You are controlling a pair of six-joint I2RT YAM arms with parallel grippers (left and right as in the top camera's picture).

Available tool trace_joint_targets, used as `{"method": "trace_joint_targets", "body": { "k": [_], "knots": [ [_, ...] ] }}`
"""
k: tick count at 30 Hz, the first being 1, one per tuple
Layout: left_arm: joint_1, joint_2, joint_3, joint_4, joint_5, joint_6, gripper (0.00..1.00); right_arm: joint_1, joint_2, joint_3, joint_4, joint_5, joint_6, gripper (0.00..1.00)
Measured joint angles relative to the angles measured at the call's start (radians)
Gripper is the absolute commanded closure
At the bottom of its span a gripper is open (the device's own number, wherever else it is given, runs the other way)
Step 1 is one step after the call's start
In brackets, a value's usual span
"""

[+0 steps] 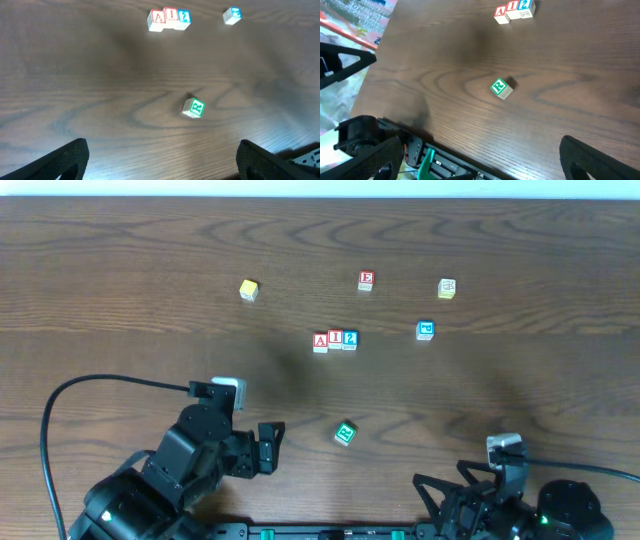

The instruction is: Spell out Ai2

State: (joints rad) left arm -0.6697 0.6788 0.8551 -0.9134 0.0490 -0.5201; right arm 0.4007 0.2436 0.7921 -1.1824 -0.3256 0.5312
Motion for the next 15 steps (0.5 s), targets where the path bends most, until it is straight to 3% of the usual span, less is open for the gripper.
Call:
{"method": "trace_joint_targets", "body": {
  "k": [4, 8, 15],
  "knots": [
    [0.018, 0.0, 0.0, -0.028, 0.0, 0.0, 0.05, 0.0, 0.0, 0.0, 0.0, 0.0, 0.002, 0.01],
    [0.125, -0.02, 0.0, -0.026, -0.019, 0.027, 0.05, 0.0, 0.0, 0.0, -0.001, 0.0, 0.003, 0.01],
    [0.377, -0.193, -0.02, 0.063, -0.039, 0.32, 0.05, 0.0, 0.0, -0.001, -0.002, 0.0, 0.003, 0.01]
  ]
}}
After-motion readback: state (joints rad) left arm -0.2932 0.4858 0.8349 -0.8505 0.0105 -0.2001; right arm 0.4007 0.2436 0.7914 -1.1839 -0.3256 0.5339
